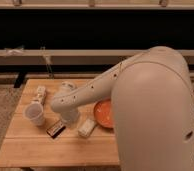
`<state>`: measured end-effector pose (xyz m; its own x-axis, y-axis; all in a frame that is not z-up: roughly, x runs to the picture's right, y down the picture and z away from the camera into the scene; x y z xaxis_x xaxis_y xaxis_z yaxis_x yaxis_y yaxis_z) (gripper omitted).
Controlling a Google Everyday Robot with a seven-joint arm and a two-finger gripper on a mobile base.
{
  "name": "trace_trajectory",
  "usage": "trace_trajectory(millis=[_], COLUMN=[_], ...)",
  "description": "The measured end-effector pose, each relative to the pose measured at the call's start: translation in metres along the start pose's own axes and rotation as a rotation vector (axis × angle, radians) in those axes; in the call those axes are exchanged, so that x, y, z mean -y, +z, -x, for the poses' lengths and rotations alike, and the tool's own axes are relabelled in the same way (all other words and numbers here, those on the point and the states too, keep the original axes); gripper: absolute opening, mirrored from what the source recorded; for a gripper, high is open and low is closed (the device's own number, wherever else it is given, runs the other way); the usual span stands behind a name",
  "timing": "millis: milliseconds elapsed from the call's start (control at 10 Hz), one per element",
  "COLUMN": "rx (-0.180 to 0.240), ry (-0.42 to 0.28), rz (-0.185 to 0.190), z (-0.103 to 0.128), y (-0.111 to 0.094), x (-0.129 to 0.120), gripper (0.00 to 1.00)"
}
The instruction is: Wipe the white sponge on the table
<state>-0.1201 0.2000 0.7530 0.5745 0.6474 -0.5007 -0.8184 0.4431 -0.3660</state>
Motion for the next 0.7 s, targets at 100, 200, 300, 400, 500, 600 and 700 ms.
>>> trace_trajectory(millis=[100,200,300,400,500,600,700], rx=[-0.004,-0.008,-0.013,-0.015,-0.016,-0.018,-0.020], ry=[-0.002,-0.003,-0.001,0.003,0.005,0.000,0.006], rz=[-0.009,-0.020,-0.031,-0.041,-0.067,-0.090,-0.101], z=[-0.004,-0.008,-0.013,-0.016,-0.019,-0.020,-0.021], y=[0.004,0.008,0.013,0.017,0.022,0.026,0.026], x=[0.000,0.000,0.002,0.004,0.006,0.004,0.008], gripper=[0.67,0.76,0.80,0.80,0.80,0.80,0.80])
